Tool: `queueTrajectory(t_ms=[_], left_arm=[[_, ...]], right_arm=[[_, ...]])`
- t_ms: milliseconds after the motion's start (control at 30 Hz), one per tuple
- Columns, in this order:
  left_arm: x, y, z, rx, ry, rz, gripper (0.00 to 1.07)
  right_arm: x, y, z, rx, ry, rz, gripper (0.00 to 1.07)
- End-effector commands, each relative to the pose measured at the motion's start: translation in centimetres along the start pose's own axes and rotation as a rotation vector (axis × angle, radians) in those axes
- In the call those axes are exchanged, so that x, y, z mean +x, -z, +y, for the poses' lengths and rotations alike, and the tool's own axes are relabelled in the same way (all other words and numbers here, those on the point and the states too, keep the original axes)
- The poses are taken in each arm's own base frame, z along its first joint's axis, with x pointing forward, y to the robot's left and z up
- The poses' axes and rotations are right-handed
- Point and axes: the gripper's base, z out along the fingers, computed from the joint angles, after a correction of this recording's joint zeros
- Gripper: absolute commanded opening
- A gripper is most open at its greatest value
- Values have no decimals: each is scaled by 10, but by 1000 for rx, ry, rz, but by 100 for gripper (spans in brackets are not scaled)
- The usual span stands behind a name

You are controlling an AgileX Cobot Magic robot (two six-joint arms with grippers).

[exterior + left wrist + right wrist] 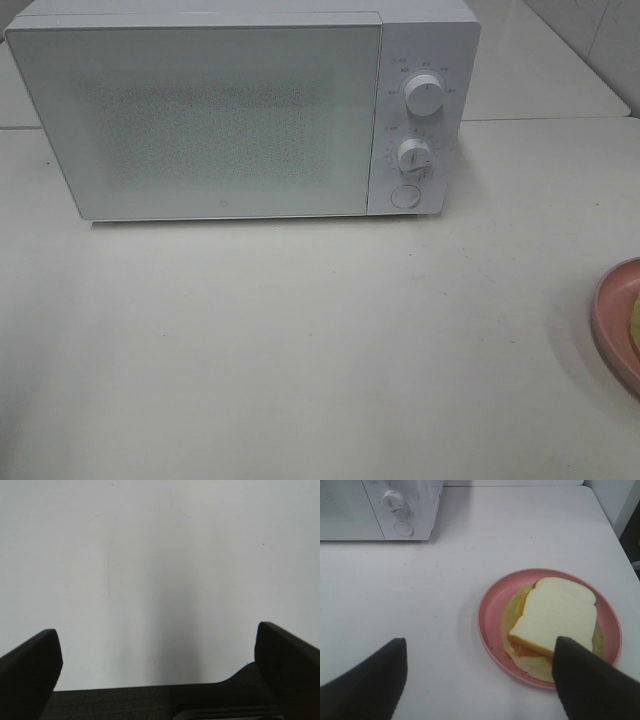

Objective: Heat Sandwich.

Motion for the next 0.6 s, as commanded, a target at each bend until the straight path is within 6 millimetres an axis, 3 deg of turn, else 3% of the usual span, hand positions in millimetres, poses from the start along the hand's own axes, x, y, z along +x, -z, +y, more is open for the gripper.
queueTrajectory(t_ms=[33,267,600], left_arm=[[18,8,-1,-5,0,-47,101],[44,33,-3,-9,-10,-242,101],[65,53,-5,-14,-26,-431,101]], right_arm=[[2,3,0,6,4,-32,76],[2,3,0,6,4,-32,76],[2,3,0,6,4,-32,76]])
